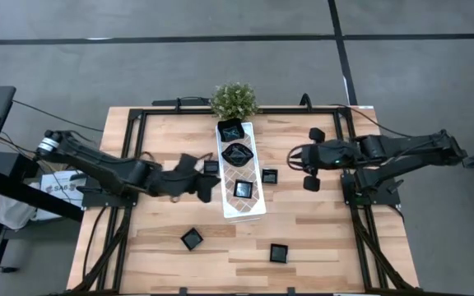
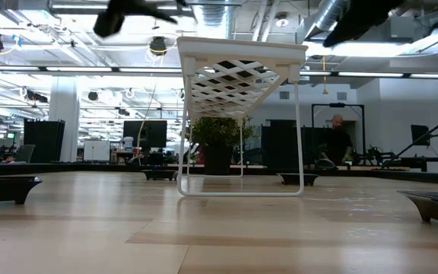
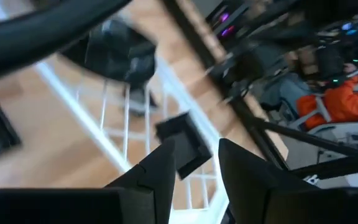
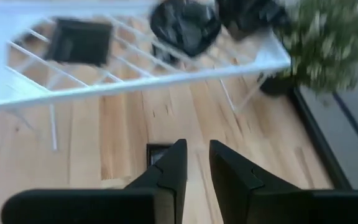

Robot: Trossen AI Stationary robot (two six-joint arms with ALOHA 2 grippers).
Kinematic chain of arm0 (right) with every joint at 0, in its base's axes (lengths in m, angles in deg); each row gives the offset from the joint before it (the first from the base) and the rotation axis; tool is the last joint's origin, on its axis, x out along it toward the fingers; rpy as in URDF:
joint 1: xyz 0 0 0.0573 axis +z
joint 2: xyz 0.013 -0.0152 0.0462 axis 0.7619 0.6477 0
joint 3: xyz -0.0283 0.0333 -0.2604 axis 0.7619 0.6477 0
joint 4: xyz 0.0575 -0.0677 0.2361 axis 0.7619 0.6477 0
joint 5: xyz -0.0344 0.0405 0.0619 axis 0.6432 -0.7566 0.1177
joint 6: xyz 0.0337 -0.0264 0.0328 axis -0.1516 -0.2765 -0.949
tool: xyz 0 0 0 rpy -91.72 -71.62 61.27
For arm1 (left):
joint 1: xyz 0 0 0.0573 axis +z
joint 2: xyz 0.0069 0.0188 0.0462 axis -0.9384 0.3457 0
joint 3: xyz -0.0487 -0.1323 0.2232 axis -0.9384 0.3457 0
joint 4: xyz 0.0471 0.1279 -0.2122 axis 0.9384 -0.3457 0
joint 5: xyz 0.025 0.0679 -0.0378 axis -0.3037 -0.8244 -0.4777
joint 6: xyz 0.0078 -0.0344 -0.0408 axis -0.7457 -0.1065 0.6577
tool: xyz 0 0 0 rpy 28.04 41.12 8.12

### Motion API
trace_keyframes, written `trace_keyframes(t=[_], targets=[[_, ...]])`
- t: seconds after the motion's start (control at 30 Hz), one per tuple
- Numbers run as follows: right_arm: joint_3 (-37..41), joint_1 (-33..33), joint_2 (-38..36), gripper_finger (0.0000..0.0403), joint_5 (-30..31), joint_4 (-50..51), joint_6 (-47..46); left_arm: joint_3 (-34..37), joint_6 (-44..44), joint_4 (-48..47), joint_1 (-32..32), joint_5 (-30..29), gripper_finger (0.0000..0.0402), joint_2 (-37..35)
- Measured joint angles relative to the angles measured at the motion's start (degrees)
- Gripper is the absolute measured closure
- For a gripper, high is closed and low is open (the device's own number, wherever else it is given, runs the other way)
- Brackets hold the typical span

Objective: Pick & Place Mini shaped plates
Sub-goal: Stack the square plate on the other square plate on the shelf

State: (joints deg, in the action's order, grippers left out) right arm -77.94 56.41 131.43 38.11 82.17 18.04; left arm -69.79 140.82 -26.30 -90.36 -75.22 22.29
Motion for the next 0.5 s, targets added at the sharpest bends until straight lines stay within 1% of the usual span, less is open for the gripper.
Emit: trace_keyframes(t=[0.07, 0.17, 0.33, 0.5], targets=[[0.31, -1.12, 2.14, 0.0339, -0.20, 0.48, -2.03, -0.02, -4.74, 0.11, -1.34, -2.42, 0.0278, -2.47], [2.67, -2.80, 5.16, 0.0339, -4.29, 0.15, -2.96, -0.02, -12.41, 0.07, -2.84, -3.36, 0.0278, -5.94], [7.64, -4.99, 9.59, 0.0341, -12.02, -7.17, -3.95, -0.02, -24.20, 0.01, -5.32, -3.38, 0.0278, -11.60], [9.46, -8.08, 13.97, 0.0346, -16.80, -15.88, -2.16, -0.02, -33.40, -0.52, -6.18, -3.39, 0.0278, -17.30]])
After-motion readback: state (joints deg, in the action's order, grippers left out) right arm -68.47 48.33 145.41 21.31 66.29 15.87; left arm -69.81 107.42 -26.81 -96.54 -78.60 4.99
